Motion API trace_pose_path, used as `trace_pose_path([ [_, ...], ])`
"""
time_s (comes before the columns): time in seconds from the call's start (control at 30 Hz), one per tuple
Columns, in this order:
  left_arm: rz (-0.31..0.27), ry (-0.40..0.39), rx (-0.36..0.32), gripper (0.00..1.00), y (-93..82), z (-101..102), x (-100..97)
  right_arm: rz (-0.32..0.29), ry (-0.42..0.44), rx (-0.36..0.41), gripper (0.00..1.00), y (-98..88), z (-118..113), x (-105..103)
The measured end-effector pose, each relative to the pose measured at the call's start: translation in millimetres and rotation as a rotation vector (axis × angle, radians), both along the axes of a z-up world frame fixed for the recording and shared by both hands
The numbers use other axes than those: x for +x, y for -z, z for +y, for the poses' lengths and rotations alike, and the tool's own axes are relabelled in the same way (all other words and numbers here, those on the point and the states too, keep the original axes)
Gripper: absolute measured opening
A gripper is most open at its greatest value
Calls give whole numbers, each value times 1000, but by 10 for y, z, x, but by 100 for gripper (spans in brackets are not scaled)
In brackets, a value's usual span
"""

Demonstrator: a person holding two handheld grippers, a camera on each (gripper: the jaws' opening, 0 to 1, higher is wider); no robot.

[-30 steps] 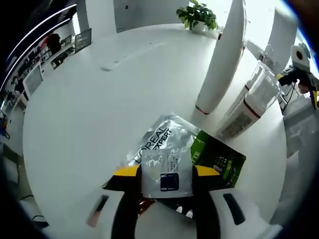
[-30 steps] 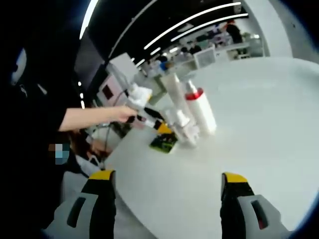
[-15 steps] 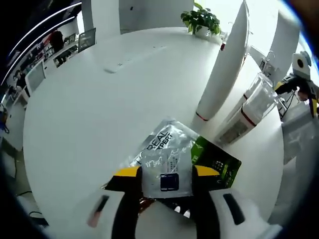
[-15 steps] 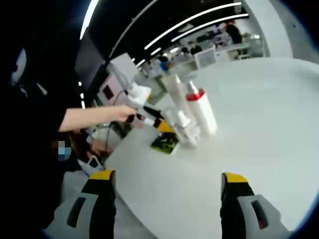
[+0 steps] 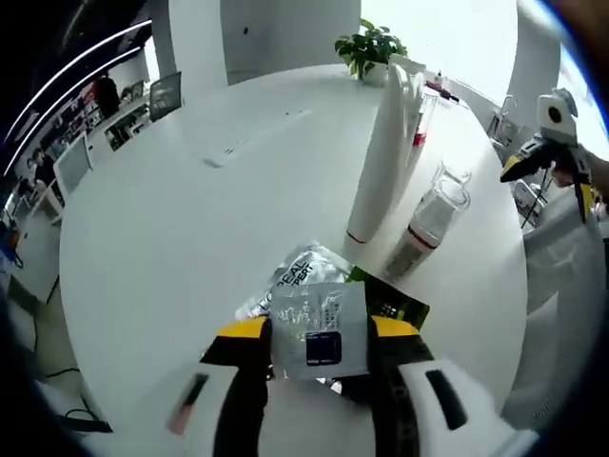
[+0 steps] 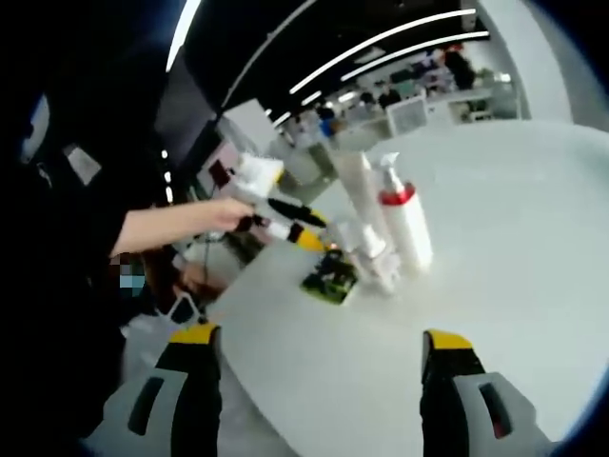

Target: Arrange the skincare products in the storage area until every visible bottle or jar stands upright without overlapping.

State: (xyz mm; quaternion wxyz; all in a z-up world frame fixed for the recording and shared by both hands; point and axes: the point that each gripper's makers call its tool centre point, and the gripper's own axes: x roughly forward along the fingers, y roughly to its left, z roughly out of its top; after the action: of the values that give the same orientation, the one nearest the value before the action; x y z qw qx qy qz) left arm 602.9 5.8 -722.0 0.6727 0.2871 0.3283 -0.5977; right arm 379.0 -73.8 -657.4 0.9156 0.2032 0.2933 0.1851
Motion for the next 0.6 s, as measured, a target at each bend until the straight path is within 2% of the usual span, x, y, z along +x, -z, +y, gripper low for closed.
trace_pose_path([
  [0.27, -25, 40, -37, 45, -300, 83, -225, -34, -26, -6, 89, -148, 84, 73],
  [0.6, -112, 72, -77, 45, -748, 195, -456, -54, -40, 9, 87, -274, 195, 69],
])
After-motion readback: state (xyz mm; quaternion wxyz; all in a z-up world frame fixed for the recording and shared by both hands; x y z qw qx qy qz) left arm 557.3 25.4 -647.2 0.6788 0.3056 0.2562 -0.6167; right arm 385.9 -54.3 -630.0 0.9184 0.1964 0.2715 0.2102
